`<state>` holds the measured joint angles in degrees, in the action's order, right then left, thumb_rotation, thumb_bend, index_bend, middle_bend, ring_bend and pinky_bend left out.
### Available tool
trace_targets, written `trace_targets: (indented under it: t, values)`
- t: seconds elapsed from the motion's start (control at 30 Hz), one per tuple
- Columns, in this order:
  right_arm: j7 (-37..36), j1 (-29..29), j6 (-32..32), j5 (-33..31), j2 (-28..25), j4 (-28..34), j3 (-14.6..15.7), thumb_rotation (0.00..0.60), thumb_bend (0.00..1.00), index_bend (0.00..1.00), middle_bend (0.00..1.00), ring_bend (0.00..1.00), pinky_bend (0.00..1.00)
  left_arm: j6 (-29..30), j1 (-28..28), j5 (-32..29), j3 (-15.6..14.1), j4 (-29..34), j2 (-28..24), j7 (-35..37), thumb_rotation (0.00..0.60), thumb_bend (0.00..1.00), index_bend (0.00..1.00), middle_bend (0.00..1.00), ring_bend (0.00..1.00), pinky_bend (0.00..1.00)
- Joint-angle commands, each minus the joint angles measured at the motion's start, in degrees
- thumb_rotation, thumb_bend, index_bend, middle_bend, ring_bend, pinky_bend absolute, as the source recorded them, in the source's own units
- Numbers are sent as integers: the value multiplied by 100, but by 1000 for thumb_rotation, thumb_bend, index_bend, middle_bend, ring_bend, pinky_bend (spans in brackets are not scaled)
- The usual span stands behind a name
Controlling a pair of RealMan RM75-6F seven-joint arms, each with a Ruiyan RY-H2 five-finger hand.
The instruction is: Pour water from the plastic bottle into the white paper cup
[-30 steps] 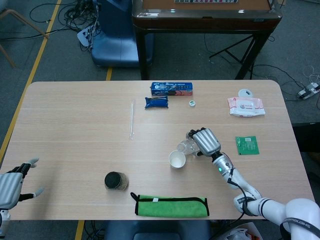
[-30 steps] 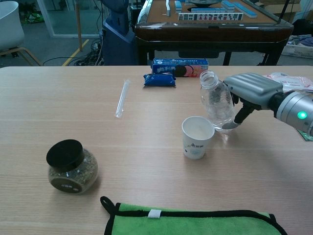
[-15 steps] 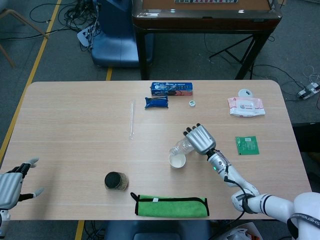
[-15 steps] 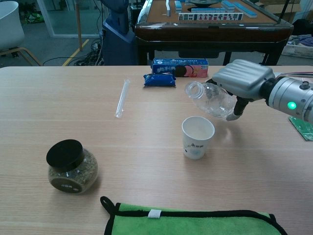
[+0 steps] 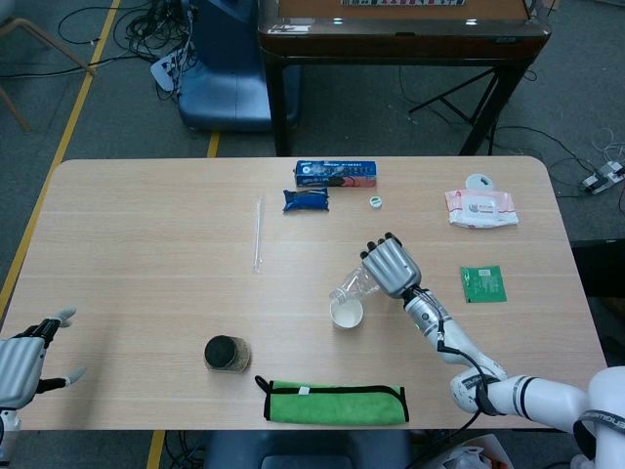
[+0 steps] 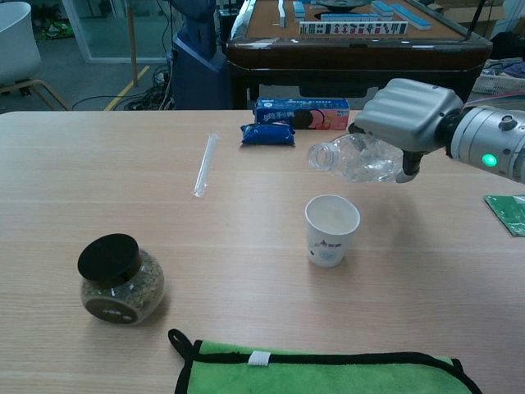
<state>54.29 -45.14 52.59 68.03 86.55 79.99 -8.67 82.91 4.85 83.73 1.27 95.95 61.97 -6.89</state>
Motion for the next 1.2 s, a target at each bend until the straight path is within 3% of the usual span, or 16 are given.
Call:
trace_targets:
  t: [0.03,0.6,1.2]
  values:
    - [285,-51,60,-168,-132,144,82,600,150,629,635,524,497,0,0,-1,1,-2,1,-2,600,39,209,337,419,575]
    - [731,-37,245,-430,-623,440,468,600,150,629,635,524,497,-36,10,-25,-5,-23,25,-55,600,38,209,337,419,575]
    - [1334,-198,300,-821,-560,467,707,600,150,629,635,524,497,-33,9,-47,9,-25,28,-44,600,38,209,337,419,575]
